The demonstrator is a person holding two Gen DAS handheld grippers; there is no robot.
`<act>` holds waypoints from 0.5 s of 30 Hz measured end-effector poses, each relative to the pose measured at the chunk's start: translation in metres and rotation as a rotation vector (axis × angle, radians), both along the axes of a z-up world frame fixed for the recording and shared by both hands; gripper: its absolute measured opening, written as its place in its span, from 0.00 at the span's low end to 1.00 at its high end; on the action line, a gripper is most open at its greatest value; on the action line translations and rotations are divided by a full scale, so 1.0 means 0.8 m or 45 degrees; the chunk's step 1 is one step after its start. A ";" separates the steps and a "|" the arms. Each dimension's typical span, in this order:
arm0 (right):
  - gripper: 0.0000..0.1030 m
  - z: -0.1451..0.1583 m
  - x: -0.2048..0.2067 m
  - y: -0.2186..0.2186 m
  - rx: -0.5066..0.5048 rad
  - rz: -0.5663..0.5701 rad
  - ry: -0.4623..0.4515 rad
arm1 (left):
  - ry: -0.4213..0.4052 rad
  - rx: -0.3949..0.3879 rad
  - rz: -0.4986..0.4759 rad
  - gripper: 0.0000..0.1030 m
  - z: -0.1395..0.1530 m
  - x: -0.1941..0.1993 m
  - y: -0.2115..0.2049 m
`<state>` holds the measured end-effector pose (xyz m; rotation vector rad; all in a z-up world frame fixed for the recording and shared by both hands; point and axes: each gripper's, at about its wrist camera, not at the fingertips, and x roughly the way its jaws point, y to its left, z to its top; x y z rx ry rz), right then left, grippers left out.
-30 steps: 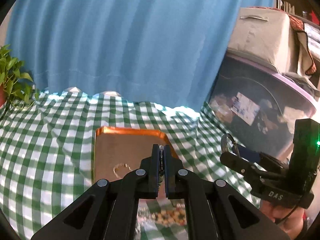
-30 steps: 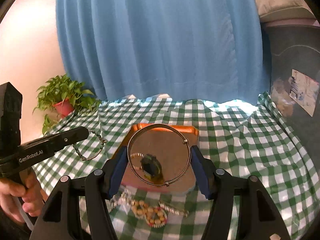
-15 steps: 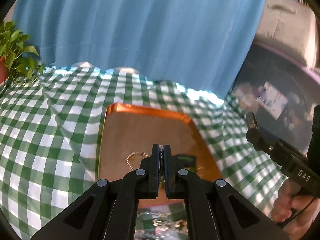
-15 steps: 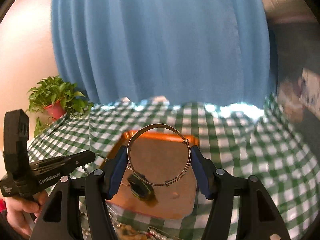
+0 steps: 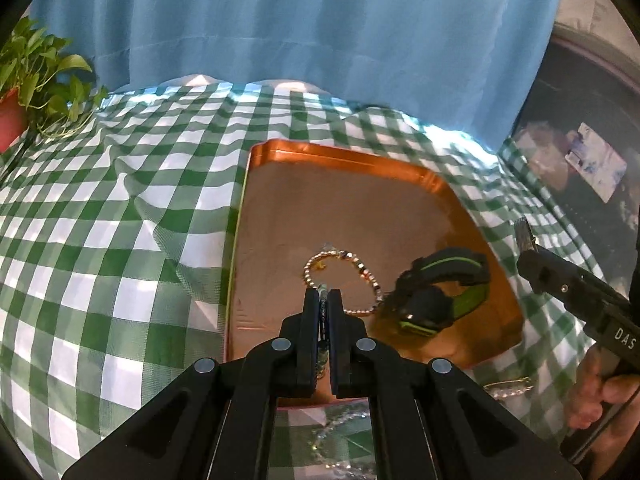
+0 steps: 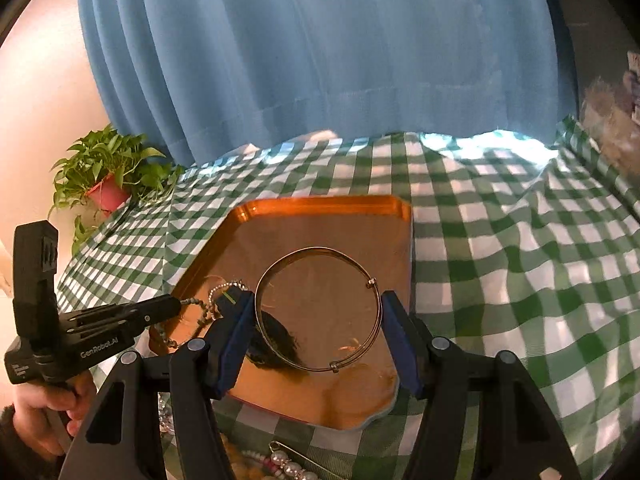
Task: Organize jewelry
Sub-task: 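Lower and release the bangle with the right tool while the left tool releases the teal bracelet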
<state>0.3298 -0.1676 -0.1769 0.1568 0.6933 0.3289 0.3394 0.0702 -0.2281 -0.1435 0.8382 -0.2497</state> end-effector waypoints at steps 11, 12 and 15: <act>0.56 -0.026 0.016 0.021 -0.027 0.053 0.047 | 0.058 0.032 0.050 0.04 -0.018 0.015 0.012; 0.56 -0.029 0.018 0.021 -0.026 0.052 0.058 | 0.068 0.023 0.054 0.04 -0.020 0.017 0.015; 0.56 -0.034 0.022 0.023 -0.046 0.043 0.086 | 0.089 -0.006 0.051 0.04 -0.025 0.018 0.016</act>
